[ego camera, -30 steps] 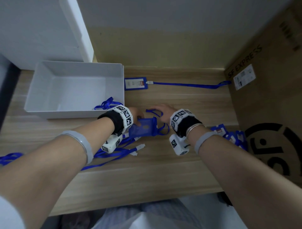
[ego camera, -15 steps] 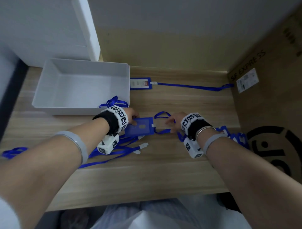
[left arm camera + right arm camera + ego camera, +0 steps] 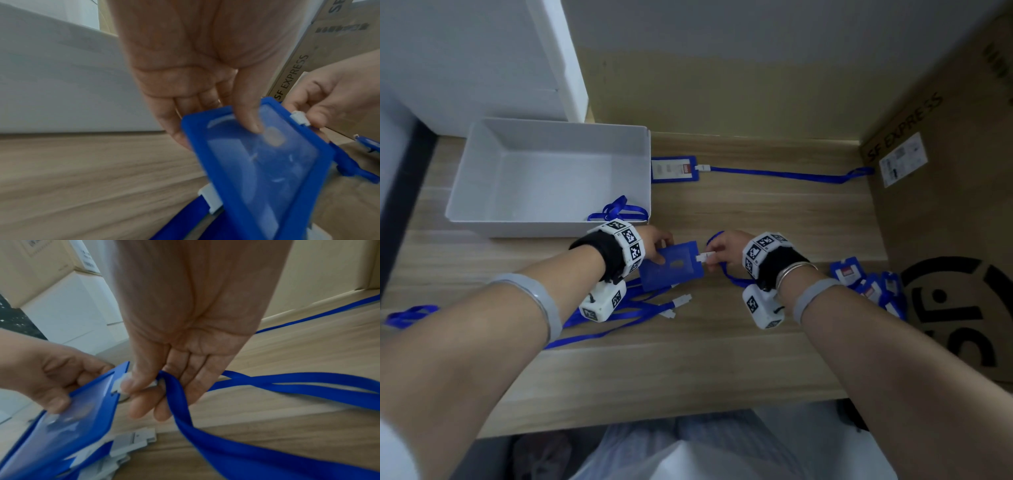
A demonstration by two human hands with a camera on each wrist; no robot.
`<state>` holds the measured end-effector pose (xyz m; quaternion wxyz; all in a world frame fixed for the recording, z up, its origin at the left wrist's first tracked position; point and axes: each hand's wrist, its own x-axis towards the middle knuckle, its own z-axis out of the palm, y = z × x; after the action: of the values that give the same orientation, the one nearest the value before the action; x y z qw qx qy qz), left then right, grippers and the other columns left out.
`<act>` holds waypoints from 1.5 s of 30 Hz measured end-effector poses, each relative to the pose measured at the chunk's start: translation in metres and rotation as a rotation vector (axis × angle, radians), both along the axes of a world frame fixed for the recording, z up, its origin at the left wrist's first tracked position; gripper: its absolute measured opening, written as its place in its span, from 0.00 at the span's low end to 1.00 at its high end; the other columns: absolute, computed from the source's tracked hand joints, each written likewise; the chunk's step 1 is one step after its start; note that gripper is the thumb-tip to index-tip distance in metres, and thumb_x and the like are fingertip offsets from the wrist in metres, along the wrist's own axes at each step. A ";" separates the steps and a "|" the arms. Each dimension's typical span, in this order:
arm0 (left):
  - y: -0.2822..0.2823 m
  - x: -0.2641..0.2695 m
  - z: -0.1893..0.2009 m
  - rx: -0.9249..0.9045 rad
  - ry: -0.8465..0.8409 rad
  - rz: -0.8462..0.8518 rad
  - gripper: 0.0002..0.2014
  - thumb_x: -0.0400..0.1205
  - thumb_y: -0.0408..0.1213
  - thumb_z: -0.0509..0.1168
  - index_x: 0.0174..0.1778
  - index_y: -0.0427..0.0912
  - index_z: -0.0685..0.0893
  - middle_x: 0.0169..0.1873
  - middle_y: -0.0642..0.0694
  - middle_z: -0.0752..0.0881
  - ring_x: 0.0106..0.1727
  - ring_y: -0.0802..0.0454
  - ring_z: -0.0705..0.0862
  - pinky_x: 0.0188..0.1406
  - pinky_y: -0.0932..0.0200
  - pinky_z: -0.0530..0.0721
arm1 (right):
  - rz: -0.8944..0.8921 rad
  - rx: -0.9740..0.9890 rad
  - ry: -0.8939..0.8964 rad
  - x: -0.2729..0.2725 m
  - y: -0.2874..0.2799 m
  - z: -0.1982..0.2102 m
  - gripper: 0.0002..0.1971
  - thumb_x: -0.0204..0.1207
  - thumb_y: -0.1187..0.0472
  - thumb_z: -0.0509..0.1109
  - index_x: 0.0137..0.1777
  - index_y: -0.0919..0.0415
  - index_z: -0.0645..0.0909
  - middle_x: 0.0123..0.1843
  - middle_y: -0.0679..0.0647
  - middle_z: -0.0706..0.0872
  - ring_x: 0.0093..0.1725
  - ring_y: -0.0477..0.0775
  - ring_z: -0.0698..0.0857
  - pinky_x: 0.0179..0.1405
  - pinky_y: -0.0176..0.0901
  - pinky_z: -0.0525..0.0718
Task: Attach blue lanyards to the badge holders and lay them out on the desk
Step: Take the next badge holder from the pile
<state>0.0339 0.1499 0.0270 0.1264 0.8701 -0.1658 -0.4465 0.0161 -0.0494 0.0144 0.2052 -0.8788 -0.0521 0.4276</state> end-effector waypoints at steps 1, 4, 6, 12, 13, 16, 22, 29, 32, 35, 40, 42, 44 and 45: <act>-0.002 -0.001 -0.001 -0.029 0.015 0.018 0.24 0.80 0.37 0.67 0.71 0.38 0.71 0.67 0.38 0.80 0.65 0.40 0.80 0.54 0.55 0.77 | -0.031 0.037 0.007 -0.001 0.002 0.000 0.08 0.79 0.55 0.67 0.47 0.57 0.85 0.39 0.50 0.85 0.41 0.49 0.81 0.45 0.39 0.77; -0.012 -0.003 -0.003 -0.104 0.006 0.029 0.23 0.79 0.43 0.67 0.69 0.42 0.75 0.62 0.40 0.83 0.62 0.42 0.82 0.57 0.53 0.78 | -0.141 0.195 0.066 -0.003 0.010 0.002 0.11 0.81 0.62 0.64 0.55 0.67 0.84 0.43 0.52 0.89 0.43 0.49 0.86 0.55 0.41 0.84; -0.017 -0.003 -0.003 -0.143 0.003 0.039 0.17 0.78 0.46 0.67 0.61 0.42 0.81 0.50 0.41 0.86 0.53 0.46 0.82 0.52 0.55 0.76 | -0.165 0.248 0.066 -0.004 0.014 0.005 0.11 0.81 0.63 0.64 0.57 0.70 0.83 0.48 0.60 0.90 0.46 0.53 0.87 0.61 0.48 0.83; -0.025 -0.002 -0.003 -0.175 0.016 0.072 0.11 0.80 0.42 0.66 0.54 0.40 0.84 0.39 0.45 0.80 0.41 0.50 0.78 0.40 0.60 0.74 | -0.177 0.267 0.013 0.000 0.013 0.007 0.11 0.80 0.61 0.67 0.56 0.68 0.83 0.47 0.59 0.91 0.42 0.49 0.87 0.56 0.42 0.83; -0.025 -0.002 -0.002 -0.171 0.022 0.067 0.09 0.80 0.41 0.66 0.51 0.41 0.84 0.35 0.46 0.79 0.36 0.51 0.77 0.34 0.61 0.73 | -0.172 0.260 -0.004 0.001 0.012 0.005 0.12 0.79 0.60 0.68 0.56 0.67 0.84 0.42 0.55 0.90 0.39 0.47 0.86 0.52 0.39 0.83; -0.028 0.000 0.001 -0.186 0.014 0.048 0.05 0.81 0.38 0.65 0.48 0.42 0.82 0.31 0.47 0.76 0.27 0.58 0.72 0.28 0.67 0.70 | -0.134 0.248 -0.046 0.004 0.009 0.003 0.11 0.77 0.60 0.70 0.54 0.66 0.85 0.33 0.47 0.85 0.33 0.43 0.83 0.44 0.32 0.80; -0.028 0.000 0.000 -0.228 -0.065 0.031 0.12 0.81 0.38 0.65 0.57 0.37 0.84 0.42 0.49 0.79 0.29 0.65 0.72 0.29 0.73 0.69 | -0.167 0.317 -0.070 0.006 0.005 -0.005 0.08 0.77 0.64 0.70 0.52 0.67 0.86 0.34 0.51 0.86 0.35 0.46 0.85 0.49 0.38 0.83; -0.026 0.003 0.000 -0.200 -0.023 0.079 0.21 0.75 0.34 0.72 0.64 0.40 0.77 0.56 0.39 0.84 0.54 0.42 0.83 0.50 0.56 0.79 | -0.188 0.199 -0.065 0.005 -0.004 -0.004 0.08 0.77 0.57 0.71 0.46 0.61 0.86 0.31 0.48 0.86 0.31 0.42 0.83 0.38 0.31 0.78; -0.025 0.006 0.002 -0.160 -0.057 0.098 0.24 0.73 0.34 0.73 0.64 0.38 0.76 0.61 0.39 0.83 0.60 0.42 0.83 0.56 0.54 0.81 | -0.197 0.175 -0.053 0.004 -0.009 -0.005 0.08 0.75 0.55 0.72 0.36 0.56 0.84 0.30 0.48 0.87 0.30 0.43 0.83 0.46 0.40 0.82; -0.028 0.009 0.002 -0.143 -0.059 0.103 0.24 0.73 0.36 0.74 0.64 0.37 0.78 0.63 0.39 0.83 0.63 0.42 0.82 0.56 0.54 0.81 | -0.198 0.157 -0.058 0.004 -0.006 -0.005 0.09 0.74 0.55 0.72 0.33 0.55 0.84 0.30 0.49 0.88 0.30 0.44 0.84 0.47 0.43 0.84; -0.035 0.008 0.003 -0.147 -0.056 0.107 0.24 0.74 0.37 0.73 0.65 0.35 0.78 0.64 0.39 0.82 0.65 0.42 0.81 0.53 0.59 0.77 | -0.189 0.052 -0.086 0.006 0.007 -0.007 0.08 0.77 0.57 0.69 0.39 0.59 0.84 0.29 0.48 0.85 0.29 0.44 0.81 0.35 0.37 0.81; -0.034 0.009 0.001 -0.132 -0.057 0.103 0.23 0.75 0.39 0.73 0.64 0.35 0.79 0.64 0.39 0.83 0.64 0.42 0.81 0.51 0.60 0.75 | -0.254 -0.022 -0.152 0.012 0.002 -0.008 0.17 0.79 0.51 0.65 0.44 0.64 0.86 0.31 0.49 0.86 0.32 0.47 0.83 0.35 0.37 0.80; -0.030 0.010 0.000 -0.112 -0.043 0.107 0.24 0.76 0.40 0.72 0.66 0.34 0.78 0.65 0.38 0.82 0.65 0.42 0.81 0.54 0.57 0.77 | -0.396 -0.078 -0.199 0.018 -0.012 -0.009 0.26 0.79 0.41 0.61 0.40 0.65 0.86 0.34 0.55 0.87 0.39 0.57 0.86 0.45 0.42 0.82; -0.029 0.010 -0.002 -0.091 -0.037 0.105 0.26 0.77 0.41 0.71 0.69 0.33 0.76 0.67 0.38 0.80 0.67 0.42 0.80 0.59 0.55 0.78 | -0.453 -0.118 -0.208 0.019 -0.020 -0.007 0.27 0.79 0.39 0.59 0.36 0.63 0.84 0.34 0.56 0.85 0.40 0.59 0.84 0.47 0.43 0.79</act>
<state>0.0441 0.1208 0.0248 0.1860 0.8791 -0.1422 -0.4151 0.0353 -0.0697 0.0071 0.2377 -0.9177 0.1506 0.2804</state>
